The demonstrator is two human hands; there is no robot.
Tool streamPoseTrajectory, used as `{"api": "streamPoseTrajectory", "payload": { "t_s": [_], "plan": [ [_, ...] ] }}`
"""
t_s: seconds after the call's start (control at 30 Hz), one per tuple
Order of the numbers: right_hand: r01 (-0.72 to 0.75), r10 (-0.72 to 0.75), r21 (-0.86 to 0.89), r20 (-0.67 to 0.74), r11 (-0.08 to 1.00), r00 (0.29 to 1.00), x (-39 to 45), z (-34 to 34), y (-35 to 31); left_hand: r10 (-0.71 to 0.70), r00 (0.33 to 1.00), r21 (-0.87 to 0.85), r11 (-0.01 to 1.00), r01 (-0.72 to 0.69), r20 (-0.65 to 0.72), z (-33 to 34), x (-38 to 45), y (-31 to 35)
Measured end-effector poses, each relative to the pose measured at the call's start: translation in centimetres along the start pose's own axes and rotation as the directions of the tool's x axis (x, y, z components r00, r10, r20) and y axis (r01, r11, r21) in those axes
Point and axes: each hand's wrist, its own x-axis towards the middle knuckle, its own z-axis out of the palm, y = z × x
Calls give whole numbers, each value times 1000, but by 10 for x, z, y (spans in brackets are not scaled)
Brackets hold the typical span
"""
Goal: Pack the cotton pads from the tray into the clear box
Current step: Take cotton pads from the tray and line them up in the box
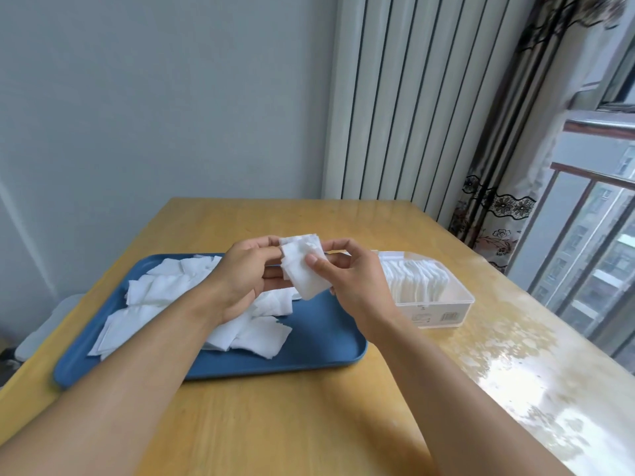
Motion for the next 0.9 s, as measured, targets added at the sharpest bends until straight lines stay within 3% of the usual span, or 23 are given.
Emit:
{"api": "streamPoseTrajectory", "payload": {
  "t_s": [0.27, 0.47, 0.7, 0.9],
  "plan": [
    [-39, 43, 120, -25, 992, 999, -1, 0, -1, 16, 1000, -88, 996, -16, -2, 13, -2, 0],
    [-13, 14, 13, -86, 1000, 996, -1, 2, 3, -6, 999, -29, 1000, 5, -48, 15, -2, -3],
    [-44, 44, 4, -25, 999, 999, -4, 3, 0, -76, 983, -269, 963, 29, -167, 16, -1, 1],
    [-66, 66, 1, -30, 998, 997, -1, 2, 4, -49, 969, -337, 941, -37, -244, 14, 2, 0]
  ]
}}
